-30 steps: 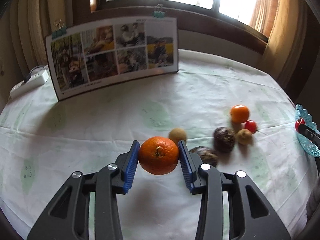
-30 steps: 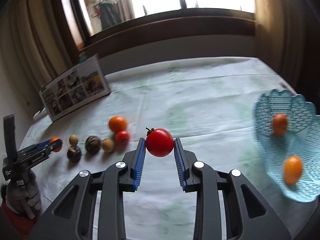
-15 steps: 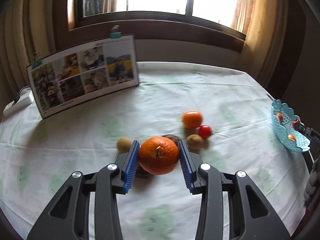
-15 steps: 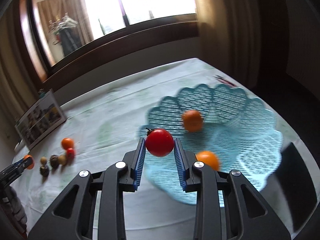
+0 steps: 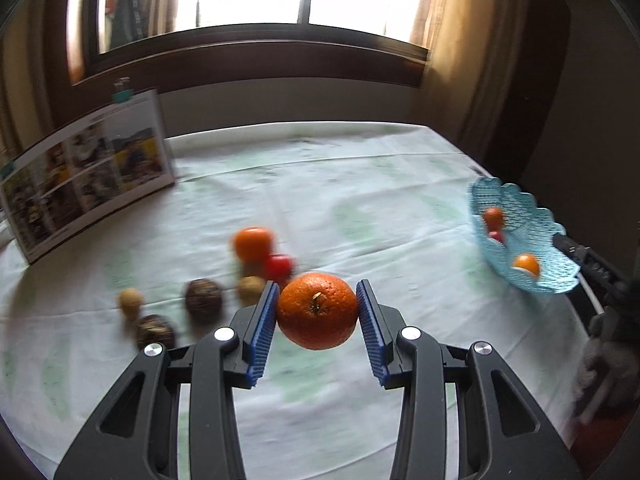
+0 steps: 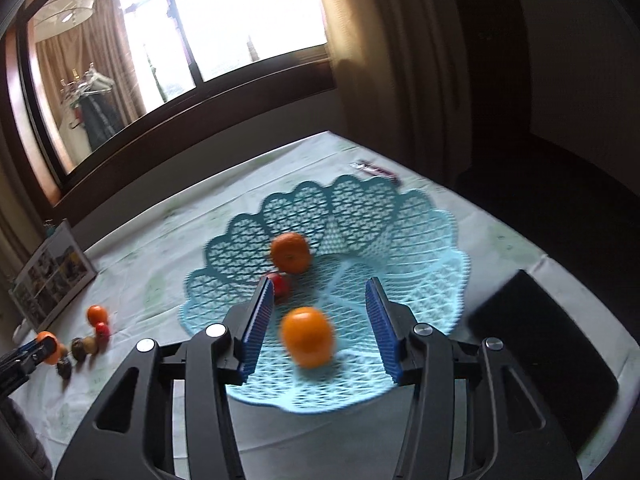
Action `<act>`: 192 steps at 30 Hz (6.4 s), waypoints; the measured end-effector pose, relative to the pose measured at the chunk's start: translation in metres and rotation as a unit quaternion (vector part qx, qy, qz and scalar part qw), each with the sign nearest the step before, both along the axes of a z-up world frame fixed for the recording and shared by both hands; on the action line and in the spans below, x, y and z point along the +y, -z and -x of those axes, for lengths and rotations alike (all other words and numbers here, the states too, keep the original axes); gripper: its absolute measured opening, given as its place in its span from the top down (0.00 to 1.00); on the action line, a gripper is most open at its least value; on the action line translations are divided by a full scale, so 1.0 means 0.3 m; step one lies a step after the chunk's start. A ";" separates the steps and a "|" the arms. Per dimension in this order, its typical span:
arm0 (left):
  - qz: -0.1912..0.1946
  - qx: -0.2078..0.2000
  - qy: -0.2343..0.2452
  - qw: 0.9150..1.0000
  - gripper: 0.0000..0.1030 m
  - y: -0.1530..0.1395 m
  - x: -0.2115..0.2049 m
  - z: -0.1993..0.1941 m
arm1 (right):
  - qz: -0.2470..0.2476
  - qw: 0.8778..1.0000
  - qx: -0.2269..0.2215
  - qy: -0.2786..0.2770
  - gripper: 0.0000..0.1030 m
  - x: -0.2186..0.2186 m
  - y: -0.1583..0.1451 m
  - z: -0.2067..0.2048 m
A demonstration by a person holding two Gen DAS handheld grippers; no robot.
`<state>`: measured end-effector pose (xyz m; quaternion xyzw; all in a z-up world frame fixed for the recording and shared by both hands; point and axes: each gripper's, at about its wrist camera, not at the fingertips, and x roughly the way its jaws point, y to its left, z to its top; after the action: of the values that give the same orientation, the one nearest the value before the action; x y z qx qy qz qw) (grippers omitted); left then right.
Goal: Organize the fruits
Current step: 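Drop the red tomato into the blue basket with the right tool while the left tool carries its orange, then lower the orange into the blue basket and open the left tool, then move both open tools back toward the remaining fruit, then grasp a dark brown round fruit with the left tool while the right tool grasps a small orange, then lower the small orange into the blue basket and open the right tool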
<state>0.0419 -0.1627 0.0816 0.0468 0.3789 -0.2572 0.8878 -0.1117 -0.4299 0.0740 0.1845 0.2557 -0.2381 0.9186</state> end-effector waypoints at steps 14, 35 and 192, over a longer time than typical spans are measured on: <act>0.034 0.031 0.112 0.993 0.61 0.009 -0.421 0.035 | 0.036 0.999 -0.015 0.037 0.41 -0.002 0.044 0.027; 0.047 0.013 0.103 0.993 0.11 0.019 -0.532 -0.009 | 0.054 0.993 -0.055 0.085 0.31 -0.006 0.032 0.080; -0.023 -0.002 0.003 1.000 0.57 0.023 -0.189 0.003 | 0.019 0.999 0.004 0.042 0.46 -0.094 0.000 -0.060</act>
<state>0.0409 -0.2194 0.0748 0.0692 0.3824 -0.2512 0.8865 -0.0938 -0.4581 0.0740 0.1763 0.2468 -0.2826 0.9100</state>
